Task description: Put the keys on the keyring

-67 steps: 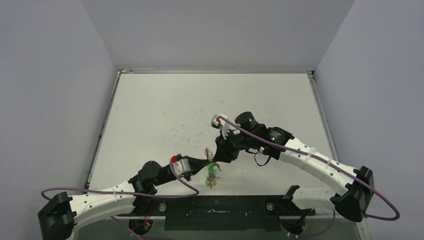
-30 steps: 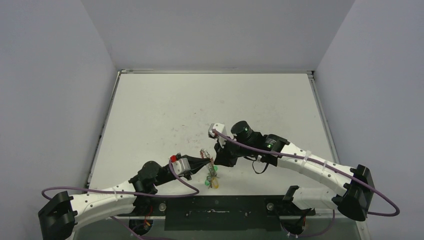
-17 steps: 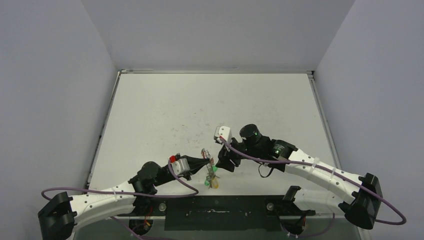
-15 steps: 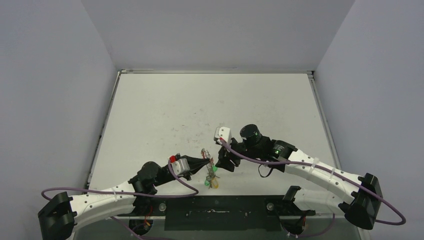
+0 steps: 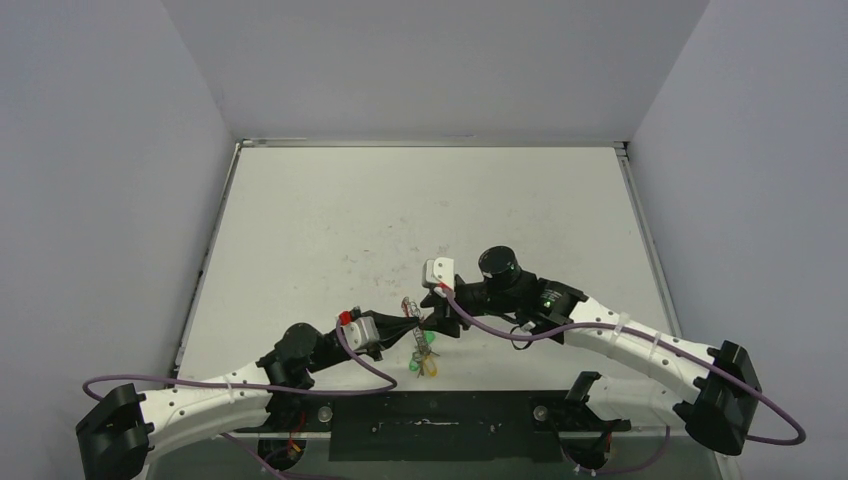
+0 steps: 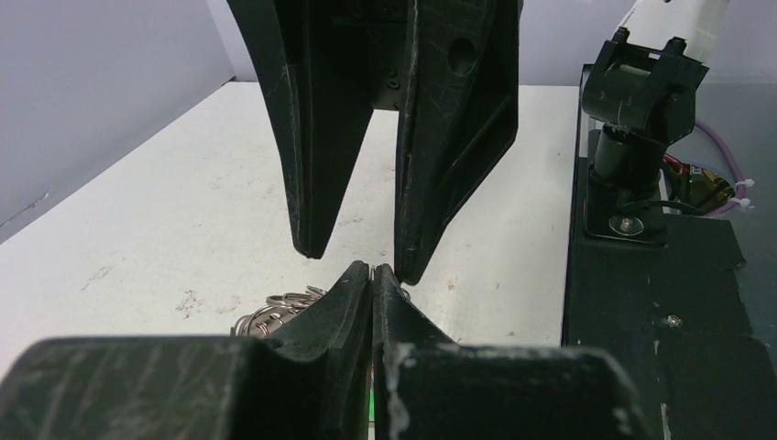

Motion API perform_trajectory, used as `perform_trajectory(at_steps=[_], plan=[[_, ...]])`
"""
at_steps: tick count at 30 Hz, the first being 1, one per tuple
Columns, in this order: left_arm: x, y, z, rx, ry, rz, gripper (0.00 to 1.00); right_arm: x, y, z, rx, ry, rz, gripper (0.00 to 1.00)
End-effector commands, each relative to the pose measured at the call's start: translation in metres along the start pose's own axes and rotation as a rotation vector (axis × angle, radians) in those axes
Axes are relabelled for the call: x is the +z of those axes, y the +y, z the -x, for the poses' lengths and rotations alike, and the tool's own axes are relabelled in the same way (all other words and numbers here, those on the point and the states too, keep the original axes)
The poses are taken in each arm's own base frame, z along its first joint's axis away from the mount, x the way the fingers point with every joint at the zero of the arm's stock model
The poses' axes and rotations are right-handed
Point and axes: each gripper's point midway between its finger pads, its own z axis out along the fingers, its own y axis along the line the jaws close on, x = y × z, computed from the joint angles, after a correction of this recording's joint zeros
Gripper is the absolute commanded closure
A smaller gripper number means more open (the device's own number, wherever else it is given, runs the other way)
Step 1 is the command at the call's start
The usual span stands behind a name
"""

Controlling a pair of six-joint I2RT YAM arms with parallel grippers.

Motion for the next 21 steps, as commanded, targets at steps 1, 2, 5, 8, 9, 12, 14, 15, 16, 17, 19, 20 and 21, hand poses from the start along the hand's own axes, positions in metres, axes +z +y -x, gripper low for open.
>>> perform_trajectory(at_steps=[1,2,5,8,9,12,14,15,16,17,19,20,21], plan=[[0.004,0.002,0.025,-0.002,-0.086,0.007,1.00,0.009,0.002,0.008,-0.052,-0.055,0.052,0.59],[0.004,0.002,0.025,-0.003,-0.084,0.007,1.00,0.010,0.002,0.006,-0.049,-0.050,0.059,0.60],[0.004,0.002,0.025,-0.004,-0.084,0.007,1.00,0.014,0.004,0.001,-0.048,-0.035,0.078,0.75],[0.004,0.002,0.023,-0.005,-0.080,0.007,1.00,0.016,0.003,-0.007,-0.060,-0.010,0.082,0.98],[0.005,0.002,0.024,-0.005,-0.081,0.007,1.00,0.016,0.002,-0.009,-0.062,0.000,0.077,1.00],[0.004,0.002,0.024,-0.004,-0.082,0.008,1.00,0.015,-0.002,-0.013,-0.067,0.021,0.058,1.00],[0.004,0.002,0.024,-0.004,-0.081,0.011,1.00,0.013,-0.004,-0.012,-0.074,0.025,0.045,1.00],[0.003,0.003,0.024,-0.002,-0.080,0.012,1.00,0.012,-0.004,-0.012,-0.077,0.026,0.040,1.00],[0.003,0.003,0.024,-0.001,-0.081,0.014,1.00,0.011,-0.005,-0.011,-0.081,0.029,0.036,1.00],[0.002,0.003,0.023,0.000,-0.079,0.016,1.00,0.010,-0.005,-0.011,-0.081,0.035,0.034,1.00],[-0.001,0.004,0.022,0.005,-0.069,0.024,1.00,0.007,-0.004,-0.013,-0.078,0.064,0.039,1.00],[-0.002,0.005,0.021,0.009,-0.063,0.029,1.00,0.005,-0.004,-0.015,-0.074,0.084,0.039,1.00],[-0.003,0.005,0.021,0.012,-0.056,0.031,0.99,0.004,-0.004,-0.017,-0.070,0.103,0.039,1.00]])
